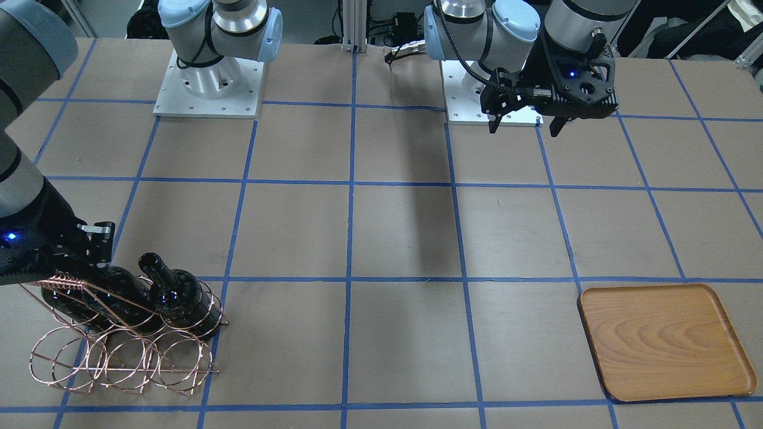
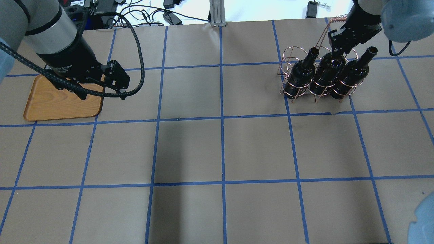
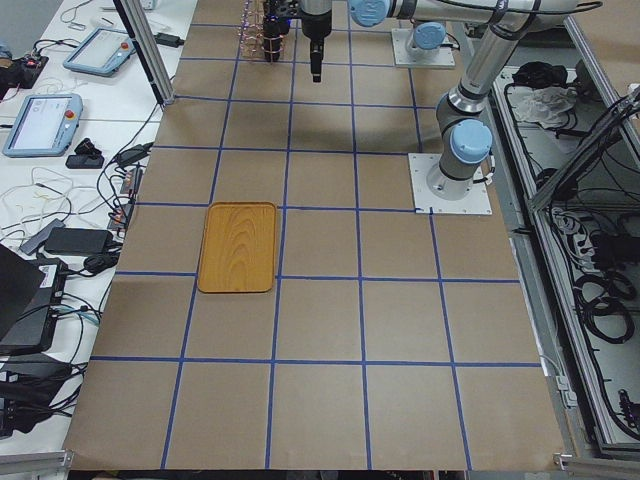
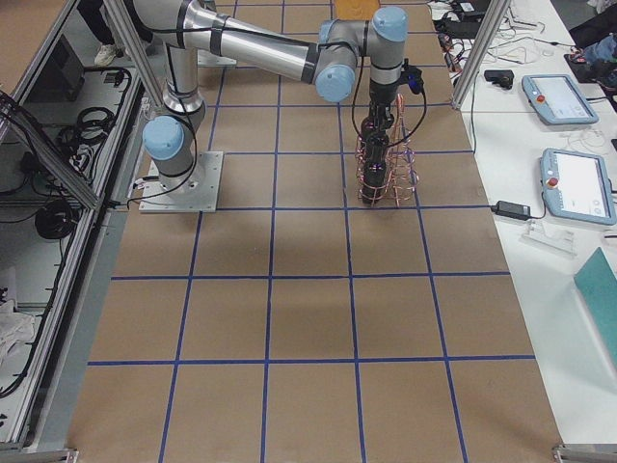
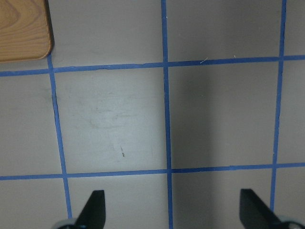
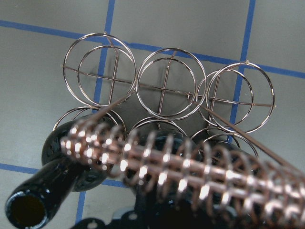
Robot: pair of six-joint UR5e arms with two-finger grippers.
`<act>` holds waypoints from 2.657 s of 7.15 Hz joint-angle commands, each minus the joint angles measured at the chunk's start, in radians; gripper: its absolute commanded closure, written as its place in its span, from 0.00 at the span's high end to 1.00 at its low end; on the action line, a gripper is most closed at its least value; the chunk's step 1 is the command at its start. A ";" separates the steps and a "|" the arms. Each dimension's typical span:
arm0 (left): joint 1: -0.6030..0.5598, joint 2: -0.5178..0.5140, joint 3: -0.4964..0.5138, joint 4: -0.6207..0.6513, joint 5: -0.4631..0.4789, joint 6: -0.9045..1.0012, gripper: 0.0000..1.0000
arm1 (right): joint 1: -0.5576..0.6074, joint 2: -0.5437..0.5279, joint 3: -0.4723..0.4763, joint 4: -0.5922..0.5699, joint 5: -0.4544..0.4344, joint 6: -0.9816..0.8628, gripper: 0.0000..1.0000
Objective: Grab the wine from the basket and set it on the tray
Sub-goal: 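Lift the bottle up out of the rack with the right gripper, then carry the bottle toward the table center and stand it upright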
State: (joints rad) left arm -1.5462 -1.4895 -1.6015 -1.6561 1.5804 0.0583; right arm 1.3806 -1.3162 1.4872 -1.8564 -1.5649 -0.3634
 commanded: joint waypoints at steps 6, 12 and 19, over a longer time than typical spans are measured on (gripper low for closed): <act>0.000 0.000 0.000 0.001 0.000 0.000 1.00 | 0.006 -0.205 -0.064 0.313 -0.001 0.009 0.00; 0.000 0.002 0.000 0.001 0.001 0.000 1.00 | 0.151 -0.218 -0.067 0.393 0.028 0.232 0.00; 0.005 0.005 0.002 0.002 0.001 0.018 1.00 | 0.601 -0.015 -0.053 0.138 0.048 0.788 0.00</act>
State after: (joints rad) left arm -1.5433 -1.4863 -1.6002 -1.6548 1.5808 0.0650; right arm 1.9269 -1.3591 1.4308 -1.6937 -1.5171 0.3482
